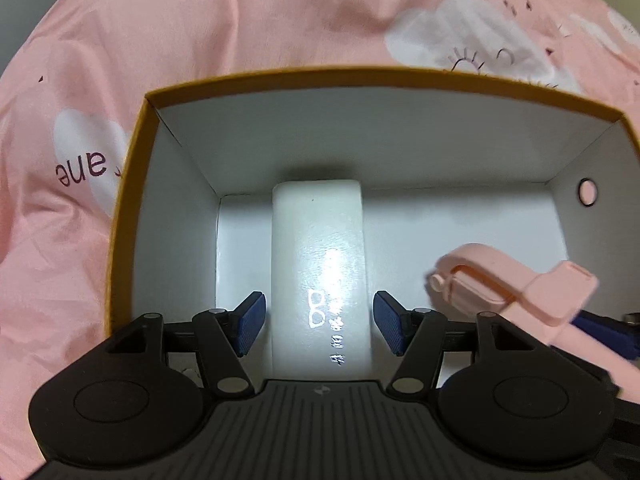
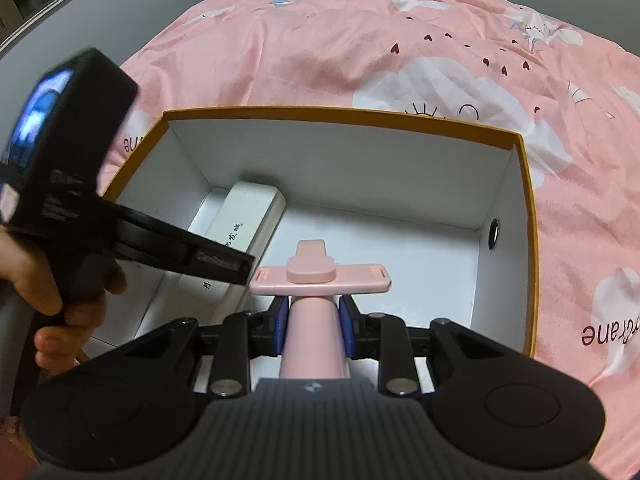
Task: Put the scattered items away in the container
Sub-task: 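Open the left tool to release the white case inside the box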
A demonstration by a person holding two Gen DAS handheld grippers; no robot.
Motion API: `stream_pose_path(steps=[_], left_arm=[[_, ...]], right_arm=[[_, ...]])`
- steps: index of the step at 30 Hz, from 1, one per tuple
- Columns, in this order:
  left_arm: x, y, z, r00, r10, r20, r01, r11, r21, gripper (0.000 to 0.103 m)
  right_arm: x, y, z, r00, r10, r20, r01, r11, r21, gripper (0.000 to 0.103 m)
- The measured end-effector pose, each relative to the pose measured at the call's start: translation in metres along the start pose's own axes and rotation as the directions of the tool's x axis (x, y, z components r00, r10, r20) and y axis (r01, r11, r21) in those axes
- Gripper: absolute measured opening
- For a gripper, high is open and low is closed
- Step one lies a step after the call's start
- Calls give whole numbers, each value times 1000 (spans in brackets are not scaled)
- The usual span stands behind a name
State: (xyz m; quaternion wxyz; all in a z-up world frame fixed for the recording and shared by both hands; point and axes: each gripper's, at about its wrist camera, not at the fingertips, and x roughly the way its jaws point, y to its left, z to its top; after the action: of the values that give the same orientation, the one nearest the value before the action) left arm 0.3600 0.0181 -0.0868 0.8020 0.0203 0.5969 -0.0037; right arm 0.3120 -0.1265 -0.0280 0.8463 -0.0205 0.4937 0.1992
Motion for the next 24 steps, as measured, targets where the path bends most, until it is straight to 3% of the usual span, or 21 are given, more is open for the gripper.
stream_pose_path(steps=[5,11,14,24], left_arm=[[-37,3,-3,993,-55,104,51,998,38,70],[-83,29,-16,957,-86,277,75,996,52,70],[-87,43,-15,956,-62,288,58,998,21,69],[-75,89,-41,965,-102,243,121,991,-61,41]], right_arm=[[1,4,2,1000,-12,-8,12,1000,-15,29],[5,4,8,999,39,-26,-37,997,66,29],[8,11,9,999,42,-23,-40,996,79,29],[21,32,15,997,79,-27,-74,988,136,29]])
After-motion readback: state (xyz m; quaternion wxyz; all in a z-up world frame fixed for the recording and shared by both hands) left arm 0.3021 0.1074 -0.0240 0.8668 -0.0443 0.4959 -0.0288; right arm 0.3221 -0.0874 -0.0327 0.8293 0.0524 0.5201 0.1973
